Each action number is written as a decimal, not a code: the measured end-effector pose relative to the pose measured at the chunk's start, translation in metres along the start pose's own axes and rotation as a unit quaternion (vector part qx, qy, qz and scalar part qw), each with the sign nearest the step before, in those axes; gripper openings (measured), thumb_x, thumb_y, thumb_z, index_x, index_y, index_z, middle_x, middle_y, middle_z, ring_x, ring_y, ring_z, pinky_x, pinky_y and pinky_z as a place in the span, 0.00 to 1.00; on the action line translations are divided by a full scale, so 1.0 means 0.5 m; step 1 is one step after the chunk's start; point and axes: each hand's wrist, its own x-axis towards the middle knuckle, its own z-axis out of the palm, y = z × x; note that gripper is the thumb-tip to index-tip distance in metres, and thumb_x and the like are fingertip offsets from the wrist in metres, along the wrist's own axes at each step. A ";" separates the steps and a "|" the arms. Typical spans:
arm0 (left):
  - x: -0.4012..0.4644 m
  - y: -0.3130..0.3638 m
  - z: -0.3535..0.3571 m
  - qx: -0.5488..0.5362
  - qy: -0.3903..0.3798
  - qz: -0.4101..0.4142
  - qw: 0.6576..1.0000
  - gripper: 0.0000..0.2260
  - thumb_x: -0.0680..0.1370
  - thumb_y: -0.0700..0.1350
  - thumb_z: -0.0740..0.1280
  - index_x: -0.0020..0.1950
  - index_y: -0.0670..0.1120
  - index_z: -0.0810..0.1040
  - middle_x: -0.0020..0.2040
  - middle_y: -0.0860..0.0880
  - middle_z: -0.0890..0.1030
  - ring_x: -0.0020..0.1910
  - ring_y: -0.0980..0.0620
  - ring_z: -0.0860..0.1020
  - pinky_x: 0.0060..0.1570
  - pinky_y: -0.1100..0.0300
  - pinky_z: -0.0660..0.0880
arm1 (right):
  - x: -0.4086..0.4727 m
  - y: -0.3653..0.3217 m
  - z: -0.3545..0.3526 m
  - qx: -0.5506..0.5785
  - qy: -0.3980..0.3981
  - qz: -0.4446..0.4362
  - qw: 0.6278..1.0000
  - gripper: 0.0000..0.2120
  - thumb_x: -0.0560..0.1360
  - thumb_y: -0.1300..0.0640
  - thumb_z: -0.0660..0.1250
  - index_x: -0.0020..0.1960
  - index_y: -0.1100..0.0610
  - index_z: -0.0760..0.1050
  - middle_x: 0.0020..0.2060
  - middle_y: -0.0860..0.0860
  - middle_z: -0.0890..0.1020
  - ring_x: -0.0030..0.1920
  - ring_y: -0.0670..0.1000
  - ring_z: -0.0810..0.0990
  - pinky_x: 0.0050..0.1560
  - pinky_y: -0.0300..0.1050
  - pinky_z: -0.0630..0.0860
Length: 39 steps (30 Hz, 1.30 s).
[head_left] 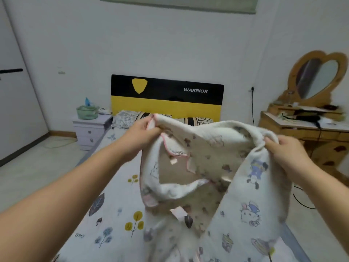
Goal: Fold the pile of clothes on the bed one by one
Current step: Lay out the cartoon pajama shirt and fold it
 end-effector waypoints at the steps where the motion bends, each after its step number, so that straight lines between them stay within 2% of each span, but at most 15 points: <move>1: 0.003 0.014 0.007 0.020 -0.002 0.009 1.000 0.07 0.75 0.45 0.65 0.52 0.51 0.77 0.48 0.47 0.82 0.48 0.47 0.81 0.51 0.49 0.78 | -0.002 0.025 0.010 -0.036 -0.020 0.028 0.999 0.09 0.78 0.56 0.61 0.47 0.59 0.78 0.42 0.58 0.80 0.42 0.56 0.76 0.41 0.47 0.70; 3: 0.003 0.038 0.032 0.056 -0.017 0.020 0.998 0.10 0.71 0.49 0.65 0.51 0.49 0.76 0.49 0.44 0.82 0.48 0.43 0.81 0.53 0.45 0.77 | -0.013 0.046 0.034 -0.117 -0.064 0.065 0.989 0.07 0.77 0.59 0.63 0.48 0.62 0.77 0.43 0.60 0.79 0.43 0.57 0.76 0.43 0.48 0.70; 5: 0.001 0.055 0.066 0.074 -0.046 0.038 0.995 0.06 0.74 0.47 0.66 0.47 0.45 0.74 0.46 0.42 0.80 0.44 0.43 0.80 0.47 0.49 0.76 | -0.030 0.035 0.062 -0.125 -0.100 0.058 0.985 0.09 0.74 0.63 0.65 0.55 0.61 0.75 0.47 0.57 0.77 0.44 0.55 0.75 0.45 0.48 0.71; 8: -0.002 0.070 0.113 0.093 -0.093 0.065 0.989 0.05 0.76 0.41 0.65 0.41 0.47 0.71 0.36 0.48 0.74 0.35 0.51 0.72 0.35 0.62 0.68 | -0.088 -0.021 0.108 0.035 -0.214 -0.017 0.976 0.28 0.73 0.55 0.70 0.70 0.52 0.63 0.58 0.51 0.71 0.57 0.50 0.72 0.55 0.44 0.69; 11: -0.005 0.059 0.144 0.109 -0.143 0.063 0.982 0.09 0.75 0.37 0.64 0.38 0.48 0.69 0.30 0.52 0.68 0.25 0.58 0.64 0.24 0.67 0.60 | -0.128 -0.061 0.166 0.121 -0.305 -0.078 0.942 0.27 0.71 0.50 0.71 0.67 0.46 0.65 0.58 0.46 0.75 0.59 0.46 0.74 0.59 0.46 0.72; 15: -0.010 0.032 0.122 0.106 -0.114 0.032 0.987 0.09 0.73 0.40 0.70 0.37 0.48 0.72 0.29 0.52 0.71 0.26 0.57 0.65 0.21 0.68 0.60 | -0.123 -0.066 0.217 0.093 -0.196 -0.065 0.974 0.05 0.72 0.62 0.64 0.44 0.53 0.73 0.35 0.49 0.76 0.35 0.48 0.73 0.37 0.44 0.70; 17: -0.020 0.007 0.094 0.123 -0.099 0.014 0.987 0.09 0.71 0.42 0.73 0.39 0.47 0.74 0.28 0.54 0.72 0.25 0.60 0.67 0.20 0.71 0.60 | -0.114 -0.064 0.221 0.100 -0.198 -0.031 0.975 0.08 0.73 0.65 0.62 0.39 0.53 0.70 0.30 0.50 0.72 0.30 0.49 0.68 0.30 0.41 0.63; 20: -0.046 -0.064 0.051 0.139 -0.087 -0.053 0.985 0.09 0.71 0.40 0.73 0.39 0.45 0.73 0.27 0.53 0.72 0.23 0.60 0.67 0.23 0.70 0.62 | -0.104 -0.069 0.211 0.126 -0.239 0.017 0.963 0.08 0.75 0.64 0.64 0.40 0.55 0.71 0.28 0.51 0.74 0.24 0.46 0.71 0.23 0.36 0.64; 22: -0.063 -0.118 0.034 0.152 -0.063 -0.075 0.983 0.10 0.70 0.40 0.74 0.38 0.46 0.72 0.29 0.51 0.74 0.25 0.58 0.69 0.30 0.65 0.67 | -0.100 -0.074 0.206 0.160 -0.254 0.044 0.953 0.08 0.77 0.63 0.64 0.39 0.58 0.72 0.29 0.53 0.75 0.24 0.47 0.73 0.25 0.36 0.68; 26: -0.128 -0.180 0.051 0.175 0.075 -0.013 0.982 0.11 0.71 0.50 0.71 0.34 0.48 0.71 0.31 0.54 0.73 0.31 0.56 0.70 0.36 0.60 0.67 | -0.091 -0.080 0.204 0.202 -0.254 0.095 0.941 0.10 0.78 0.62 0.62 0.37 0.61 0.71 0.31 0.56 0.76 0.30 0.53 0.74 0.33 0.43 0.72; 29: -0.174 -0.193 0.090 0.170 0.006 -0.023 0.985 0.19 0.60 0.64 0.67 0.39 0.50 0.73 0.38 0.54 0.76 0.38 0.57 0.73 0.41 0.60 0.71 | -0.089 -0.083 0.204 0.219 -0.267 0.105 0.933 0.09 0.78 0.62 0.63 0.40 0.62 0.72 0.33 0.58 0.77 0.30 0.53 0.75 0.34 0.44 0.74; 32: -0.184 -0.204 0.115 0.229 -0.030 -0.044 0.972 0.30 0.56 0.67 0.65 0.53 0.53 0.69 0.50 0.56 0.71 0.48 0.57 0.73 0.49 0.60 0.73 | -0.086 -0.084 0.198 0.219 -0.259 0.114 0.934 0.08 0.77 0.61 0.64 0.40 0.62 0.74 0.33 0.58 0.79 0.30 0.53 0.77 0.34 0.43 0.77; 34: -0.193 -0.204 0.127 0.274 0.035 0.023 0.961 0.34 0.57 0.66 0.67 0.57 0.53 0.63 0.52 0.57 0.64 0.50 0.57 0.68 0.50 0.61 0.70 | -0.080 -0.078 0.190 0.222 -0.235 0.126 0.938 0.06 0.77 0.61 0.65 0.43 0.64 0.74 0.36 0.60 0.79 0.32 0.56 0.77 0.38 0.46 0.76; 36: -0.198 -0.206 0.136 0.325 0.104 0.164 0.925 0.32 0.58 0.65 0.67 0.54 0.51 0.63 0.50 0.53 0.63 0.46 0.56 0.64 0.45 0.61 0.68 | -0.078 -0.074 0.184 0.226 -0.217 0.142 0.939 0.06 0.76 0.61 0.66 0.44 0.64 0.74 0.36 0.61 0.79 0.34 0.56 0.76 0.40 0.48 0.75; 39: -0.186 -0.204 0.149 0.416 0.094 0.233 0.874 0.21 0.61 0.63 0.64 0.44 0.50 0.66 0.42 0.52 0.65 0.41 0.52 0.64 0.38 0.63 0.63 | -0.076 -0.072 0.176 0.236 -0.204 0.166 0.935 0.07 0.75 0.61 0.67 0.40 0.63 0.74 0.35 0.60 0.79 0.34 0.57 0.77 0.41 0.50 0.76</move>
